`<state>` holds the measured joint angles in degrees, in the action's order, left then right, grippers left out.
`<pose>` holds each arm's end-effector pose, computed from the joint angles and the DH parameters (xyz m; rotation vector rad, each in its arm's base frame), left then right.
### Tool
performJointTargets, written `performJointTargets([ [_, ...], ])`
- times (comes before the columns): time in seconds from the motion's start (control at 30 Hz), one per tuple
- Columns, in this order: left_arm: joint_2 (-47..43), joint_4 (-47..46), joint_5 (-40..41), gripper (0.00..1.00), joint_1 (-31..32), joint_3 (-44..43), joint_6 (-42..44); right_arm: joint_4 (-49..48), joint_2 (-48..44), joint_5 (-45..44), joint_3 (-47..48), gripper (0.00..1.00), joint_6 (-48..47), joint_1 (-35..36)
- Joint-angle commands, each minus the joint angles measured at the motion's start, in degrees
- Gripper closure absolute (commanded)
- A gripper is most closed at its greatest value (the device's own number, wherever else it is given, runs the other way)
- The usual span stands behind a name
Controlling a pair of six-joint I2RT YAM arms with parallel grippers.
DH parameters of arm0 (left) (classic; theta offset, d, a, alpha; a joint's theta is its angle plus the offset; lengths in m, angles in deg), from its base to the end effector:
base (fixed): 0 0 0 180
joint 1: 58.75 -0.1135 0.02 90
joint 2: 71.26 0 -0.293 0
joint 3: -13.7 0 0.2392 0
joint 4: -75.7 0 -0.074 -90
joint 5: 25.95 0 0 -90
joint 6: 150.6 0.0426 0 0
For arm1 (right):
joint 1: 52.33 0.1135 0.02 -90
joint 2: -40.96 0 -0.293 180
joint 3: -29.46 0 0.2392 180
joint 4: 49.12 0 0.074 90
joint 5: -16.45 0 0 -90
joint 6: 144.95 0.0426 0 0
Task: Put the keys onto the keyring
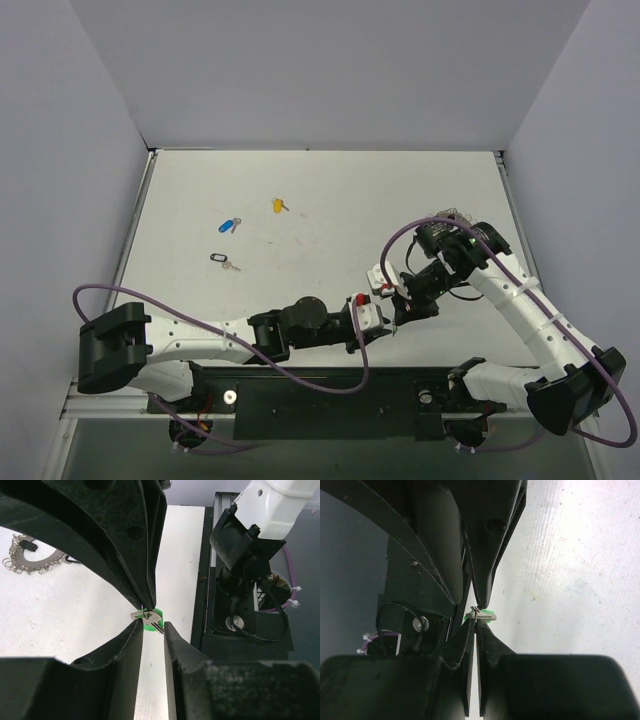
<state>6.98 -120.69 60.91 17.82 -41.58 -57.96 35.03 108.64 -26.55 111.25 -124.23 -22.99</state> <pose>0.0665 -0.2887 0.2937 1.1746 1.3510 -0.9985 0.1381 0.1133 0.3460 -1.9536 1.4358 0.8426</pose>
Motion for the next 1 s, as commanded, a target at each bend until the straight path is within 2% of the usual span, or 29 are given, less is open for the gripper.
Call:
performJointTargets([
  [0.0, -0.3, -4.1, 2.6, 0.67, 0.5, -2.4, 0.4, 1.5, -1.1, 2.5, -0.6, 1.00, -0.4, -0.5],
  [0.37, 0.3, -5.0, 5.0, 0.71, 0.7, -2.7, 0.7, 1.5, -1.1, 3.4, -0.5, 1.00, -0.2, -0.8],
  [0.83, 1.1, -7.1, 3.8, 0.75, 0.7, -2.6, 0.2, 1.4, -0.7, 3.9, -0.5, 1.00, -0.1, -0.9],
  [0.97, 1.2, -8.2, 3.8, 0.80, 0.6, -2.1, -0.2, 1.4, -0.8, 4.1, -0.4, 1.00, 0.0, -1.0],
])
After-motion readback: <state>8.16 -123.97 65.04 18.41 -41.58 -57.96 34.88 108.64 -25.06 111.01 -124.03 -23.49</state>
